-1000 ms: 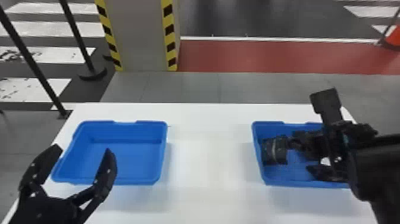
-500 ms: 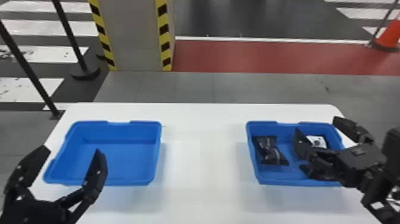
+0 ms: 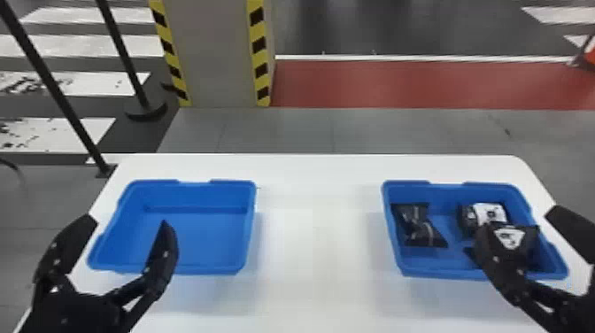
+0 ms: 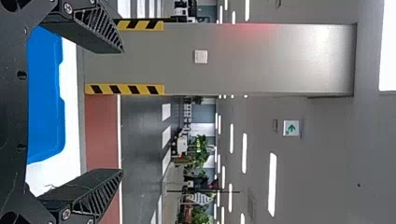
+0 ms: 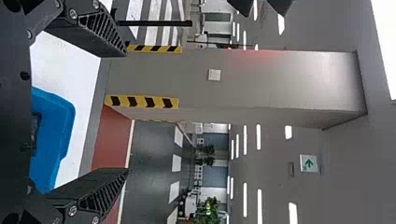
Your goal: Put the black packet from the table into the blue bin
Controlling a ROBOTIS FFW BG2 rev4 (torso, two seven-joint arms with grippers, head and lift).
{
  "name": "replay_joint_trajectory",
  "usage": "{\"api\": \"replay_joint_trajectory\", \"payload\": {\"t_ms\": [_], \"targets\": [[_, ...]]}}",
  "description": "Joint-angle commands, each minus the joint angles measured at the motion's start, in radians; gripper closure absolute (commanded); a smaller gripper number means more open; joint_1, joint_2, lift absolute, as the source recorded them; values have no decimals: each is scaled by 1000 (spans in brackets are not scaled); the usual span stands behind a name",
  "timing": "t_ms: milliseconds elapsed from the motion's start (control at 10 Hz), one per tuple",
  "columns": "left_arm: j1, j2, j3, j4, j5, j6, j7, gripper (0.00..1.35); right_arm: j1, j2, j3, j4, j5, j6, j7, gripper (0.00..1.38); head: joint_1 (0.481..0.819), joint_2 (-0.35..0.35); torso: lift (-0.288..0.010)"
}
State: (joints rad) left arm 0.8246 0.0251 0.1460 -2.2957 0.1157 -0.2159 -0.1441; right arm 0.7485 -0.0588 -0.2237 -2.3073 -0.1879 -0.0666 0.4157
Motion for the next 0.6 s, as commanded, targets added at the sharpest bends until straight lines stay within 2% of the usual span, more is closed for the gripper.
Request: {"api": "replay_joint_trajectory", "payload": {"t_ms": [0,200,400,500], "targets": [[0,1,0,0,-2,0,0,114,59,4,-4,-26,-45,3,0,153,695,36,-110],[0,2,-2,0,0,0,0,114,83,10,-6,-55,-41,10,0,153,695,37,-110],[0,2,-2,0,-2,0,0,114,128,23,-12,-97,-55,32,-49,153,695,37,-110],[2,2,0,0,-2,0,0,114,130,30,-20,-99,-53,30,-51,153,695,27,-110]]}}
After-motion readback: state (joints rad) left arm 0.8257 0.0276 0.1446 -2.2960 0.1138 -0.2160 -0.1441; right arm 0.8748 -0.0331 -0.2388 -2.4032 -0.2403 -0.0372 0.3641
